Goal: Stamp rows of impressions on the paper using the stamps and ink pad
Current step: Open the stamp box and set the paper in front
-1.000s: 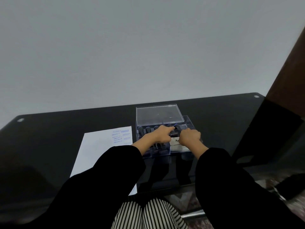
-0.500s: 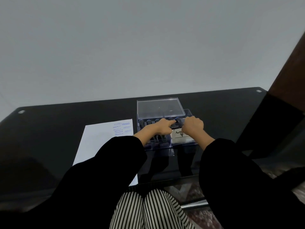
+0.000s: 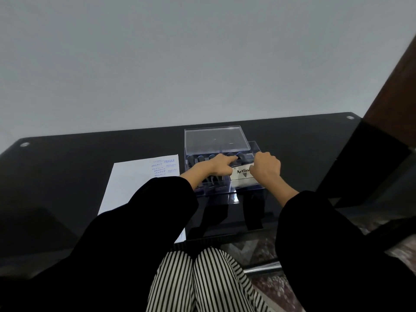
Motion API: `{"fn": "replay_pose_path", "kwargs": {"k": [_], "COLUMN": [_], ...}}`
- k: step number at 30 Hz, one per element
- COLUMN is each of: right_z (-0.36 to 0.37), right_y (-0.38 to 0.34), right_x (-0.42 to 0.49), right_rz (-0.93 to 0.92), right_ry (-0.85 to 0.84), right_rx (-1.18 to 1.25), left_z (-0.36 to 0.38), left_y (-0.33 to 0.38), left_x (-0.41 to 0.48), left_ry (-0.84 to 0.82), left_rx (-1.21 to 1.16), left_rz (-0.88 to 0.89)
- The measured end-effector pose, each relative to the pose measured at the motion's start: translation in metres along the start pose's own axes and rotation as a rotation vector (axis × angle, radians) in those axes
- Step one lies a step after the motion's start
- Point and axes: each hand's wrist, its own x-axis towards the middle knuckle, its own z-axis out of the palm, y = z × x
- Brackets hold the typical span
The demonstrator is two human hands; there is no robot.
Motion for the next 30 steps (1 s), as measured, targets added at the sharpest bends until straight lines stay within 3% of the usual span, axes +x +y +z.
{"fn": "replay_pose_path", "kwargs": {"k": [8,16,19,25,30], "right_z": [-0.005,-0.007,-0.012,-0.038,-0.045], "right_y": [-0.002,0.000,0.003,0.008,0.011], "right_x": [0.001,0.007,0.006,-0.008,-0.029], "right_rz": [0.019,0.157,0.171,0.146,0.179], "right_ry": [0.075,-0.012,0.031,0.179,0.135], "right_rx": [0.089,0.465,0.595,0.741,0.908], "left_z": [-0.001,-0.002,-0.002,0.000,-0.010], "left_y": [-0.001,0.004,0.009,0.016,0.027], "left_x": [0.001,-0.006,-0.010,-0.025,-0.048], "left_ry": [0.009,-0.019,-0.026,0.143,0.233], "left_rx": [0.012,-0.009,-0.041,-0.018,0.081], "left_rz": [0.012,0.015,0.036,0.143,0.207]}}
